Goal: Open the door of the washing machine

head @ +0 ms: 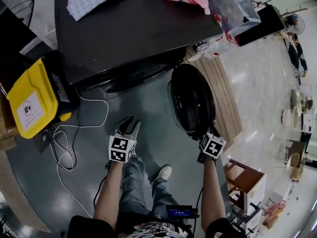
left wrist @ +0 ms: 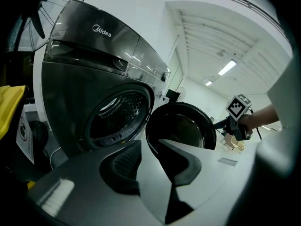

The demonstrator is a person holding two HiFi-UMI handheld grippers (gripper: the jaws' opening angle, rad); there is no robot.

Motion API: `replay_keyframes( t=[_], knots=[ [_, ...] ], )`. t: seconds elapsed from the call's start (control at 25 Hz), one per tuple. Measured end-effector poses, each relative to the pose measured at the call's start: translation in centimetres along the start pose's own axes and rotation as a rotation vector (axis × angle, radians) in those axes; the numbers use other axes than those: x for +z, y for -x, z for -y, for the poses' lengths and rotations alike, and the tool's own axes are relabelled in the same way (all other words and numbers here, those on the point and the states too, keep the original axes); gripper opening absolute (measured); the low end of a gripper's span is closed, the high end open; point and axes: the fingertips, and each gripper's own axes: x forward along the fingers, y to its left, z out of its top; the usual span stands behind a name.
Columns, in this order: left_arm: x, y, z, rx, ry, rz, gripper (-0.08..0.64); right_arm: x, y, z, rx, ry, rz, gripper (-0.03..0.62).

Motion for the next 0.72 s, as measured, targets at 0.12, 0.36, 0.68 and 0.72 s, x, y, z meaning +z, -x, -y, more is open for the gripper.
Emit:
replay_keyframes(
  t=[0.12, 0.36, 0.68, 0.72],
  knots=[
    [1.2, 1.3, 0.3, 0.037, -0.002, 0.036, 0.110, 0.7, 1.3, 1.0, -0.035, -0.017, 0.040, 0.040],
    [4.0, 5.5, 5.7, -0.001, 0.019, 0.122, 0.110, 2.0, 9.2, -3.0, 0.323, -0.018, 0.255, 0.002],
    [6.7, 15.1, 17.8, 0.107, -0.031, 0.264, 0.034, -0.8, 24.2, -4.5, 0.725, 0.075, 0.468, 0.002],
    [6.8, 16.6, 19.6, 0.142, -0.030, 0.284, 0.034, -1.3, 25.9, -3.3, 0.731, 0.076, 0.492, 0.002]
  ],
)
